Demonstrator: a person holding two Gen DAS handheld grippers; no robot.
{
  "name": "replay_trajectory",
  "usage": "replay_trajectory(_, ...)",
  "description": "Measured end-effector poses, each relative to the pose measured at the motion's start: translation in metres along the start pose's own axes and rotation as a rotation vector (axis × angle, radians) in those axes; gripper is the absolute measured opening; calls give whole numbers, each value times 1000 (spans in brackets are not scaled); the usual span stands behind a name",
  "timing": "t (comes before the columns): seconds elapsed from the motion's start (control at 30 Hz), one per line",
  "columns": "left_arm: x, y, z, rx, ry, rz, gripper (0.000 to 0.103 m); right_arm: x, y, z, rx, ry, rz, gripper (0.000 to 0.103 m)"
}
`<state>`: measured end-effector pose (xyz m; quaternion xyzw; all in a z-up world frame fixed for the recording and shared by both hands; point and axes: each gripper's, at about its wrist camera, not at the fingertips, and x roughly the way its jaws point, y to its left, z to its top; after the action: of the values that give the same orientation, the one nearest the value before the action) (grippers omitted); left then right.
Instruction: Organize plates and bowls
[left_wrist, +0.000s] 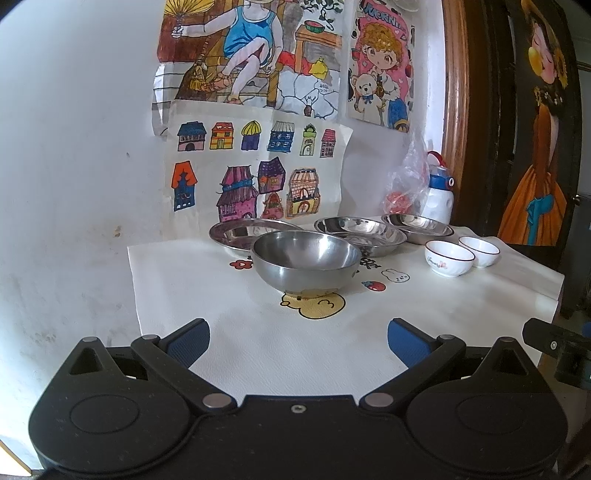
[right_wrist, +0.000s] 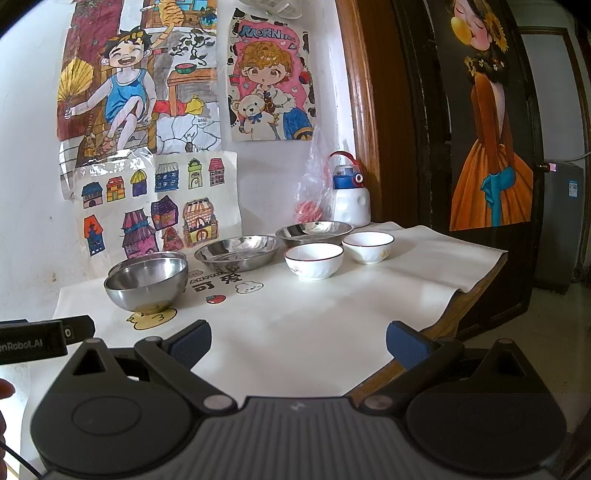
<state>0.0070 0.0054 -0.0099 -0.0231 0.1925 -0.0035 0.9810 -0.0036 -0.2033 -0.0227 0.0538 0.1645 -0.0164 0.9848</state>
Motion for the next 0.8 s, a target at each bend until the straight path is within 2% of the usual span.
replay_trajectory(0.53, 7, -1, 4, -15, 31, 18, 102, 5, -1, 1, -3, 3, 8, 103)
replay_trajectory(0.7, 9, -1, 14, -17, 14, 11, 102, 13, -8, 3, 9, -5, 10, 103)
replay_trajectory(0.8, 12, -3, 21, -10, 5, 33, 102, 19, -14, 6, 3, -8, 9, 103)
